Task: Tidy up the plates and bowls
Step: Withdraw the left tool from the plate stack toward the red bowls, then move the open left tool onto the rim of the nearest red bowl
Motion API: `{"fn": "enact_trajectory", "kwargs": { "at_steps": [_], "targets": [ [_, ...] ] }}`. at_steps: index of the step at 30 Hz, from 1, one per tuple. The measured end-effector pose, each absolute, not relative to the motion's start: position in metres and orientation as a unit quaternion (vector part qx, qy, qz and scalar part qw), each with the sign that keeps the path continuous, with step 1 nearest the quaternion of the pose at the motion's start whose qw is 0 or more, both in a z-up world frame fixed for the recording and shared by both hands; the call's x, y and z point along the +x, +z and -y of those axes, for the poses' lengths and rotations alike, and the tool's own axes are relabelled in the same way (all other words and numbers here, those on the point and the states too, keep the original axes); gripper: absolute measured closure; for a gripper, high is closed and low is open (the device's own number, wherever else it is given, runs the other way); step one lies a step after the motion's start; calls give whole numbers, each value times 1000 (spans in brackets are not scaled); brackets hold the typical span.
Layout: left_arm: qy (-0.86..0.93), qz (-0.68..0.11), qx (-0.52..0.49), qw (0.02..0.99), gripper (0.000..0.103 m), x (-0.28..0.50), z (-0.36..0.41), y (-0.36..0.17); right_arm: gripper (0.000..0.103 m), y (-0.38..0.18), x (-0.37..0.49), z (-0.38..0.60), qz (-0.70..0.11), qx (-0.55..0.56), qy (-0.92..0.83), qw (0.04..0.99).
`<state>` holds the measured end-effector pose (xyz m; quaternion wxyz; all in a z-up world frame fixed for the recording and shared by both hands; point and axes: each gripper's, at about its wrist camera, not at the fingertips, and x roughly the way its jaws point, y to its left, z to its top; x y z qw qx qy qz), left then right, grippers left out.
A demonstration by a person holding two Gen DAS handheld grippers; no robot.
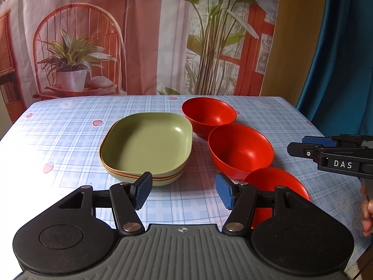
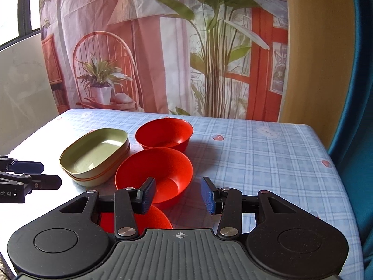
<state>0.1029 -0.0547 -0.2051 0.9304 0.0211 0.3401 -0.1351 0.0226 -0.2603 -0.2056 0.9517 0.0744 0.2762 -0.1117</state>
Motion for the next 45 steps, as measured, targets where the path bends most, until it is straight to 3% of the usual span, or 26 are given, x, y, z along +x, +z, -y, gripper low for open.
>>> {"fn": "enact_trajectory", "kwargs": {
  "at_steps": [10,21,36,45],
  "targets": [
    [-193,-348,26,917,40,89,81,-222,63,-242,-10,252,-281,157,-124,939],
    [-221,-364,24,904,42,83,88,-236,64,-249,-17,247,-286,168,-130,934],
    [-252,-385,-6,888,82,92,89,-249,84,-252,-22,245,-294,171,-120,933],
    [-250,-383,-3,889,83,91,90,-248,88,-253,-21,244,-296,172,-119,932]
  ]
}}
